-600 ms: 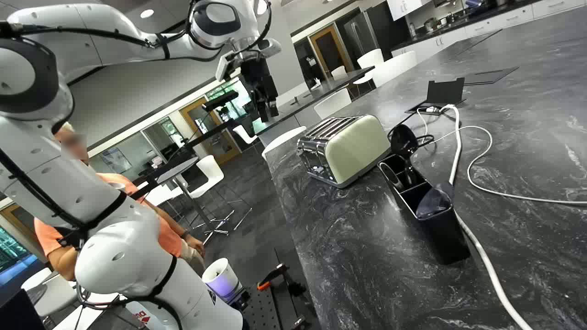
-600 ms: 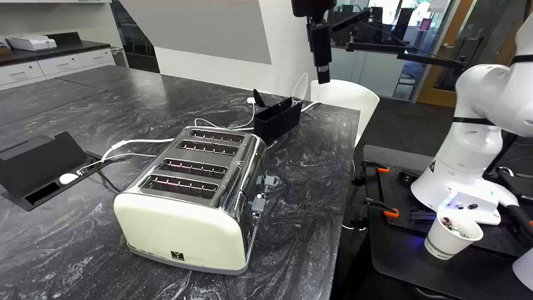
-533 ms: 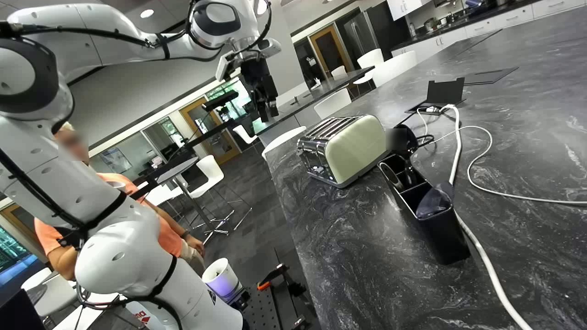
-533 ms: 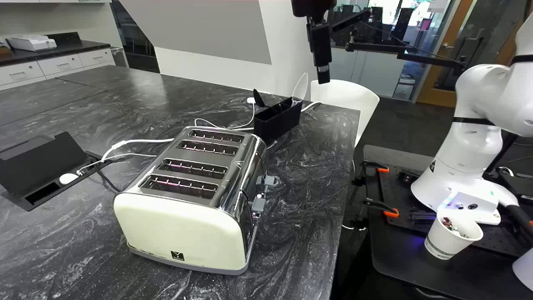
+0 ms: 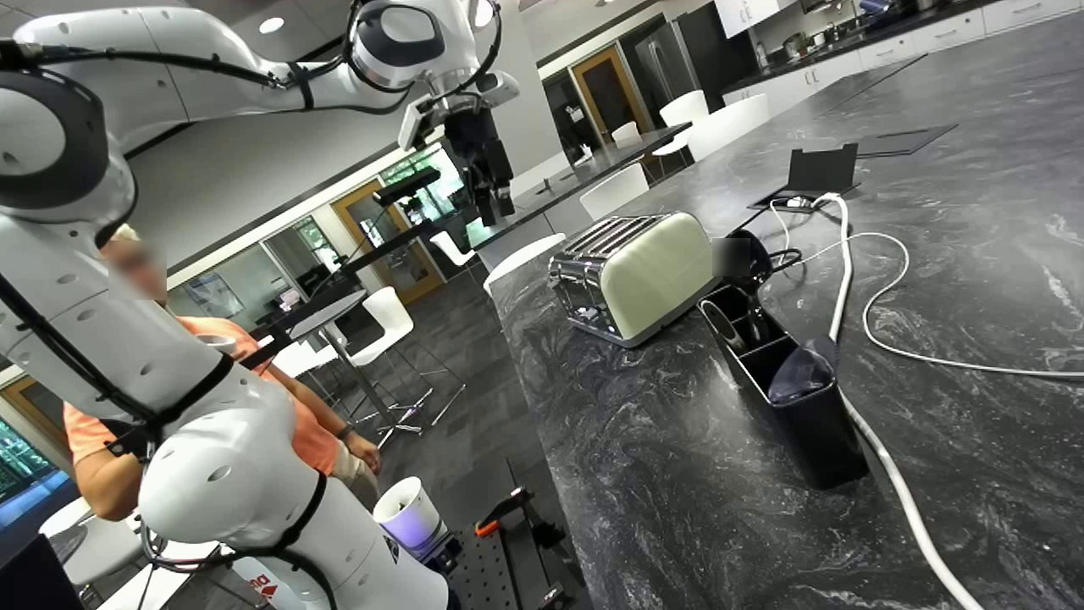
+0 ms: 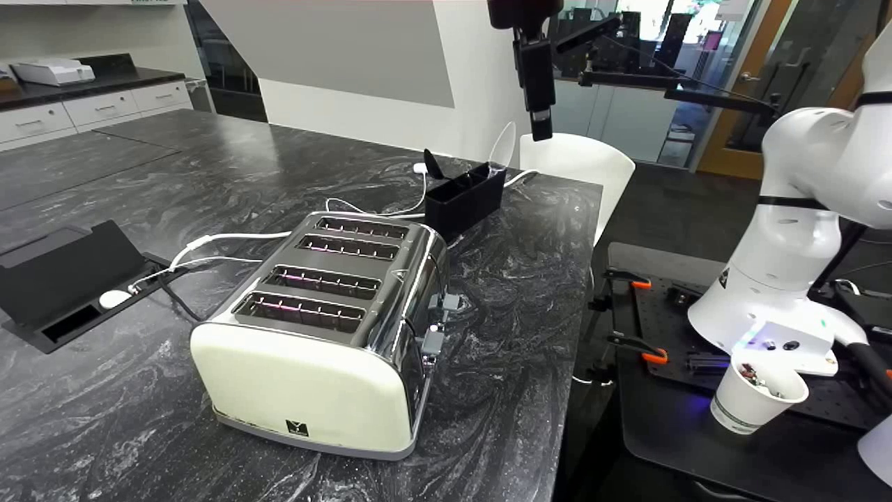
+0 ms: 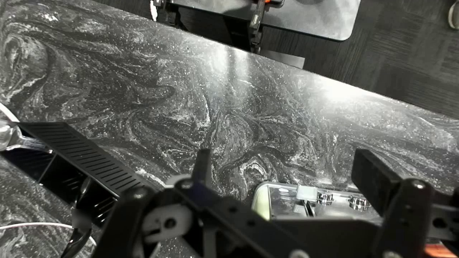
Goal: Press the button on the right side of the toaster
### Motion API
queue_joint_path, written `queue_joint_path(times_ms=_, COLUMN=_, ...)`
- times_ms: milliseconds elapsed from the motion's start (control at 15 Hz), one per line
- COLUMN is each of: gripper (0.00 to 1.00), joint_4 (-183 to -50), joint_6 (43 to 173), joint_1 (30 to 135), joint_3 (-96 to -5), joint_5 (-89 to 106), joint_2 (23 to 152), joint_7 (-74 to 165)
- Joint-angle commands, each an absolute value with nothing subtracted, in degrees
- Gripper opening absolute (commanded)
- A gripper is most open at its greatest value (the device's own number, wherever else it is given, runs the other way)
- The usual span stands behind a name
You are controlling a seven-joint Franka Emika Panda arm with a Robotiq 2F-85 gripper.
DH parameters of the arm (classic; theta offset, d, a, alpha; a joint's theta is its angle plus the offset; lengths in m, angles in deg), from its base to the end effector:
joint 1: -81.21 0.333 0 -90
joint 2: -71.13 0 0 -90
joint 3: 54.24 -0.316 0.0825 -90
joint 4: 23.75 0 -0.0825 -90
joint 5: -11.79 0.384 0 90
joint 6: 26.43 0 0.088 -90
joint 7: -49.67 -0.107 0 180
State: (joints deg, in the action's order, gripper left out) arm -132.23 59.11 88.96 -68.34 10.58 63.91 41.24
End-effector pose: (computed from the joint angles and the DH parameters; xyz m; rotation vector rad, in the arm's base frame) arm 0.4550 0.1855 0.5341 2.9755 0.3427 -0.3846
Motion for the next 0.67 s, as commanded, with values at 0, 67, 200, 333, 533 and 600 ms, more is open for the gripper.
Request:
queue_joint_path(times_ms=0, gripper=1.0, joint_4=-135.4, joint_6=63.5, joint_1=90.3, joint_3=-67.7, joint_5=10.2, joint_2=61.8, joint_7=40.7)
queue_joint_path(times_ms=67, gripper=1.0, joint_4=-136.7, joint_6=65.8, joint_1=90.5, joint_3=-67.7, joint_5=10.4, joint_2=61.1, joint_7=40.7)
queue_joint_path(times_ms=200, gripper=1.0, joint_4=-140.5, joint_6=71.6, joint_1=90.9, joint_3=-67.6, joint_5=11.0, joint_2=59.3, joint_7=41.2)
queue_joint_path(times_ms=333, gripper=1.0, joint_4=-144.9, joint_6=78.4, joint_1=91.1, joint_3=-67.7, joint_5=11.1, joint_2=57.5, joint_7=40.7)
queue_joint_path(times_ms=533, gripper=1.0, joint_4=-152.5, joint_6=88.4, joint_1=91.5, joint_3=-67.7, joint_5=11.4, joint_2=54.2, joint_7=40.9)
queue_joint_path(times_ms=600, gripper=1.0, joint_4=-155.0, joint_6=91.4, joint_1=91.6, joint_3=-67.7, joint_5=11.4, joint_2=53.2, joint_7=41.0)
